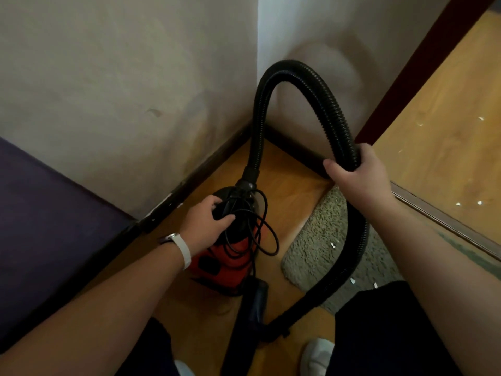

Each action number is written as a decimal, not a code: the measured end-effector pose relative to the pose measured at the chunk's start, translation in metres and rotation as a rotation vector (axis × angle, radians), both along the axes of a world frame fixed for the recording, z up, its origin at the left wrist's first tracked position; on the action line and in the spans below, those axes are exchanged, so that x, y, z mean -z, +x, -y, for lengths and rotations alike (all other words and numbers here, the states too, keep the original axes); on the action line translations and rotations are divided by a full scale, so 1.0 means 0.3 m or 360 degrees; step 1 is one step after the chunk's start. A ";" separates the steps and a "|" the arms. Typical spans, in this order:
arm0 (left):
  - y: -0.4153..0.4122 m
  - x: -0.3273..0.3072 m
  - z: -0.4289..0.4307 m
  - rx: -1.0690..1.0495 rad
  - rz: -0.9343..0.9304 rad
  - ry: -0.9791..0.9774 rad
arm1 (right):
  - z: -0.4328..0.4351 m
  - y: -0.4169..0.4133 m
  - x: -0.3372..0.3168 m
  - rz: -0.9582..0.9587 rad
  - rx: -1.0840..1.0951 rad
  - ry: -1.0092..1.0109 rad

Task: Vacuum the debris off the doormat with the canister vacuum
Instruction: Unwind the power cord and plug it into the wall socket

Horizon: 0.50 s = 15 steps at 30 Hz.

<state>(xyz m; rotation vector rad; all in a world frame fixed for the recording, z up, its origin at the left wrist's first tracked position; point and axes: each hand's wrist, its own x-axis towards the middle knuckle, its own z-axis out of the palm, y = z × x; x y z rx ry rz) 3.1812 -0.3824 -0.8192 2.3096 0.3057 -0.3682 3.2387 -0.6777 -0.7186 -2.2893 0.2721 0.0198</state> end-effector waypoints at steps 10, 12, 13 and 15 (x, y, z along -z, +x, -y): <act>-0.034 -0.033 -0.009 0.0098 0.0244 0.0237 | -0.065 -0.105 -0.069 0.0626 -0.0264 -0.0541; -0.031 -0.032 -0.008 0.0008 0.0191 0.0086 | -0.113 -0.118 -0.059 0.0921 -0.0517 -0.0691; -0.031 -0.032 -0.007 -0.0036 0.0178 0.0018 | -0.138 -0.122 -0.049 0.0956 -0.0651 -0.0728; -0.032 -0.038 0.000 -0.0092 0.0177 -0.0099 | -0.193 -0.127 -0.028 0.0762 -0.0887 -0.0708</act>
